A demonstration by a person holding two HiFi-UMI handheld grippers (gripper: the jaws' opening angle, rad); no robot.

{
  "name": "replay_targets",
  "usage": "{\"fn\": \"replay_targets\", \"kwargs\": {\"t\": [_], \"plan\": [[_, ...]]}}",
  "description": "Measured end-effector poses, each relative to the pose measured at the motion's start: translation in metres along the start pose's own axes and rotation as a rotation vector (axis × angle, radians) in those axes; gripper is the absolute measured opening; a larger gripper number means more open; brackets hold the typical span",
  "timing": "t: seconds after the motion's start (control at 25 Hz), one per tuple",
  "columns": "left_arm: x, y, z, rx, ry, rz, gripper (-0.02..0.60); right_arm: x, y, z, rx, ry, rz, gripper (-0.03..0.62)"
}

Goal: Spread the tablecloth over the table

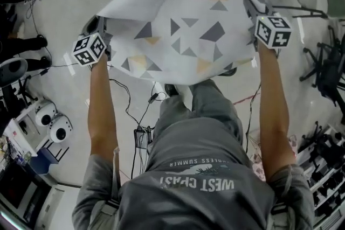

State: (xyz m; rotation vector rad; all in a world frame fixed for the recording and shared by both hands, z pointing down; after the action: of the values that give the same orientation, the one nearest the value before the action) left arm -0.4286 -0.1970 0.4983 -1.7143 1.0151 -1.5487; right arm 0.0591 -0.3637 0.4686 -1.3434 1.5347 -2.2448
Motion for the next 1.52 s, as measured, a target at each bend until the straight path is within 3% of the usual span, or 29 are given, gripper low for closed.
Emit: {"fn": "replay_targets", "kwargs": {"t": [0.24,0.4,0.48,0.6,0.64,0.68,0.72,0.76,0.84,0.88,0.92,0.96,1.0,1.16,1.2,1.24,1.32,1.44,1.52], "plan": [[0.06,-0.031,-0.008,0.039,0.024,-0.122,0.005,0.064,-0.056,0.036,0.044,-0.007,-0.128,0.051],[0.08,-0.049,-0.027,0.076,0.125,-0.18,0.036,0.075,-0.083,0.062,0.086,-0.088,-0.177,0.095],[0.088,-0.056,-0.035,0.211,0.206,-0.23,0.076,0.078,-0.097,0.074,0.112,-0.124,-0.209,0.131],[0.096,-0.059,-0.038,0.516,0.284,-0.293,0.168,0.084,-0.122,0.089,0.143,-0.155,-0.286,0.169],[0.098,-0.058,-0.037,0.59,0.285,-0.298,0.186,0.087,-0.129,0.092,0.154,-0.158,-0.307,0.172],[0.1,-0.057,-0.038,0.607,0.275,-0.295,0.184,0.091,-0.135,0.095,0.161,-0.159,-0.323,0.173],[0.101,-0.056,-0.042,0.546,0.259,-0.283,0.183,0.094,-0.14,0.097,0.16,-0.158,-0.338,0.173],[0.102,-0.057,-0.051,0.41,0.247,-0.268,0.185,0.097,-0.145,0.098,0.15,-0.158,-0.354,0.173],[0.102,-0.062,-0.081,0.023,0.252,-0.226,0.186,0.103,-0.151,0.099,0.114,-0.162,-0.386,0.169],[0.102,-0.065,-0.097,-0.12,0.27,-0.207,0.184,0.106,-0.153,0.1,0.099,-0.167,-0.396,0.167],[0.102,-0.068,-0.109,-0.159,0.293,-0.21,0.186,0.108,-0.155,0.101,0.092,-0.172,-0.404,0.166],[0.103,-0.069,-0.113,-0.086,0.311,-0.24,0.187,0.109,-0.157,0.101,0.09,-0.177,-0.409,0.164],[0.104,-0.068,-0.109,0.061,0.313,-0.281,0.195,0.11,-0.159,0.102,0.093,-0.18,-0.411,0.162],[0.107,-0.08,-0.049,0.85,0.227,-0.423,0.198,0.115,-0.161,0.103,0.104,-0.178,-0.417,0.158],[0.109,-0.091,-0.033,1.016,0.2,-0.449,0.199,0.116,-0.162,0.103,0.105,-0.178,-0.42,0.155],[0.113,-0.1,-0.02,1.129,0.18,-0.464,0.199,0.117,-0.164,0.103,0.106,-0.178,-0.423,0.149],[0.128,-0.11,-0.009,1.211,0.171,-0.47,0.221,0.119,-0.168,0.103,0.106,-0.18,-0.427,0.143],[0.157,-0.105,-0.005,1.246,0.168,-0.465,0.27,0.124,-0.173,0.104,0.106,-0.178,-0.427,0.144],[0.171,-0.1,0.003,1.259,0.132,-0.448,0.265,0.126,-0.175,0.105,0.11,-0.174,-0.419,0.144]]}}
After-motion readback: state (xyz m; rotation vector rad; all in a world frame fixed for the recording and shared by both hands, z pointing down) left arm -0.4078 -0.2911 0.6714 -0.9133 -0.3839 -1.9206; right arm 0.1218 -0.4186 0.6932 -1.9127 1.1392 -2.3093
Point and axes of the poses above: the fingertips, and each gripper's own axes: x forward along the fingers, z to its right, y out of its top, the point moved 3 cm from there along -x, backward along the fingers, and after that the axes turned 2 degrees about -x, right-handed, at the moved point
